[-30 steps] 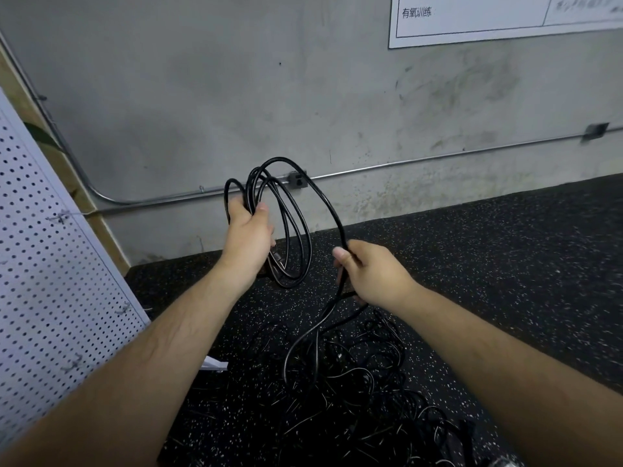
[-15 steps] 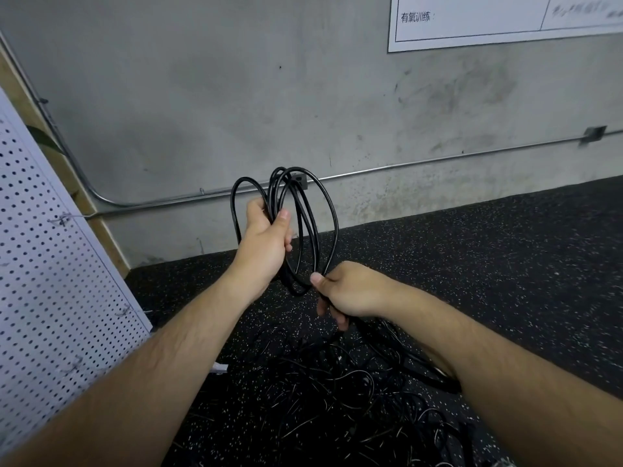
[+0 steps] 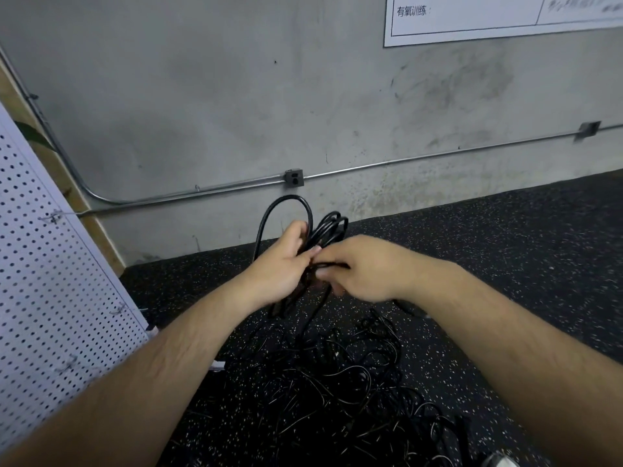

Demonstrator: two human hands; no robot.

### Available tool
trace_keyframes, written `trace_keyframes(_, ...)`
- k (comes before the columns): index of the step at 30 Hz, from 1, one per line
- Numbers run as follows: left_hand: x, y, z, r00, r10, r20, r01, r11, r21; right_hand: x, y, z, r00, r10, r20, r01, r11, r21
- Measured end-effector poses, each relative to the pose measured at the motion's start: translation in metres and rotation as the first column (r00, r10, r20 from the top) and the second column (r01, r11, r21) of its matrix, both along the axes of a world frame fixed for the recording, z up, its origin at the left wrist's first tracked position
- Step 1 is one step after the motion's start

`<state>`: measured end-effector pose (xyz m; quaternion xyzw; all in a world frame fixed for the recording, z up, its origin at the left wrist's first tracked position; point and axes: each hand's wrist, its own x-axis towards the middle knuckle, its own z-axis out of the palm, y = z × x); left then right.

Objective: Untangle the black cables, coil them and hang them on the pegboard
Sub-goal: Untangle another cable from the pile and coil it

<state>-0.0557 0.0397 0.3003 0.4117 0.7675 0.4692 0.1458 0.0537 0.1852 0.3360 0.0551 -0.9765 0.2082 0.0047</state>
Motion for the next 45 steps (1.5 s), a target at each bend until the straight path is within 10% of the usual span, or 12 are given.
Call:
trace_keyframes(11,0.016,0.010,0.011,0.975,-0.010,0.220,-0.033,0.981,0.190,-0.004,0.037,-0.018,0.959,-0.146,-0.242,0.129,0.988,-0.085)
trace_keyframes(16,0.006,0.000,0.025,0.915,-0.070,0.398,-0.099,0.916,0.389,0.000,0.062,-0.033,0.945,-0.299,-0.134,0.293,0.954,-0.063)
trace_keyframes(24,-0.018,-0.018,0.043,0.832,-0.101,0.546,-0.314,0.724,0.614,0.011,0.074,-0.045,0.935,-0.289,0.206,0.354,0.811,-0.465)
trace_keyframes(36,-0.031,-0.024,0.040,0.852,0.085,0.517,-0.434,0.667,0.606,0.000,0.078,-0.095,0.868,-0.375,0.326,0.415,0.908,-0.060)
trace_keyframes(45,-0.018,-0.004,0.032,0.887,0.009,0.461,-0.314,0.746,0.588,-0.007,0.012,-0.054,0.974,0.077,0.212,0.115,0.642,-0.758)
